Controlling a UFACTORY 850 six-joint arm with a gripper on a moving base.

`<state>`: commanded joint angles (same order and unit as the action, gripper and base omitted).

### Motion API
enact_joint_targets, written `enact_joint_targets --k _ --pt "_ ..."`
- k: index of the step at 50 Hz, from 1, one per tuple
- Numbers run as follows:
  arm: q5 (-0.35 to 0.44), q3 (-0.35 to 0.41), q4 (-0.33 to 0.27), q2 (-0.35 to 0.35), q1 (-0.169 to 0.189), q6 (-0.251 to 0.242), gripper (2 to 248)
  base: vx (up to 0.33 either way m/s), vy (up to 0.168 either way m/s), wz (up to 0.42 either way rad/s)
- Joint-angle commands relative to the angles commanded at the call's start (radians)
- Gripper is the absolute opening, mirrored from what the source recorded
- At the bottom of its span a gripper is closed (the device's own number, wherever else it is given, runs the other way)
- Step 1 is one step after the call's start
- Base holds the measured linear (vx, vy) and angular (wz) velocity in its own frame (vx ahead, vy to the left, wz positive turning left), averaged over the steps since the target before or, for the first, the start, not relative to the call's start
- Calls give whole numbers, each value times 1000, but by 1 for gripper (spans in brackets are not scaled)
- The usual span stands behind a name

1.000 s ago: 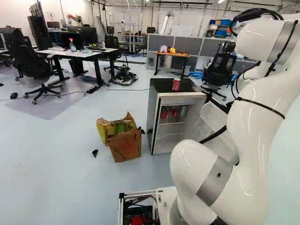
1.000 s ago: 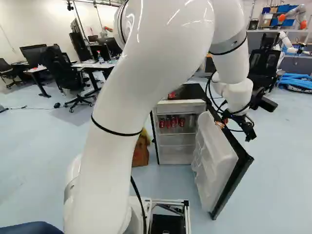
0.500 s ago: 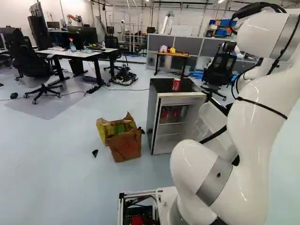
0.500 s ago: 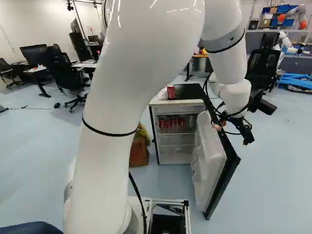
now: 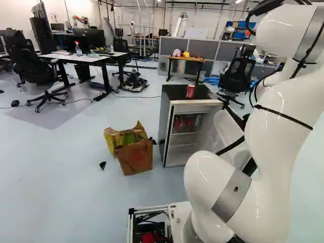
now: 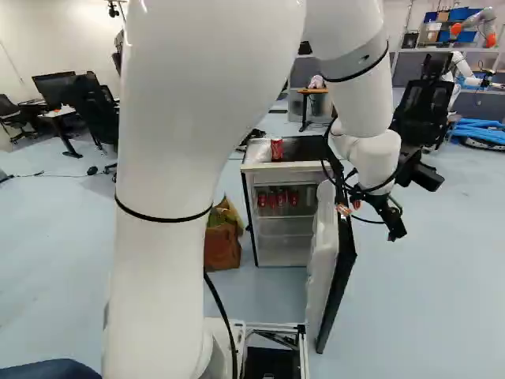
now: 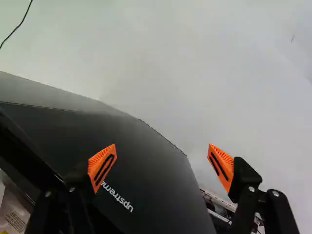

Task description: Grab a drink from the fridge

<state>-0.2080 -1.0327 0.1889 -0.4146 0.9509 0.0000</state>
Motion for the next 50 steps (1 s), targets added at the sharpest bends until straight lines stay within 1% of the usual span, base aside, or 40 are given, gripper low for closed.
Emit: enact_joint_targets --k 10,25,50 --pt "0 41 -23 31 0 0 247 0 0 0" --pt "0 105 -74 80 -4 0 247 0 0 0" --pt "0 208 -168 160 -24 0 247 0 0 0"
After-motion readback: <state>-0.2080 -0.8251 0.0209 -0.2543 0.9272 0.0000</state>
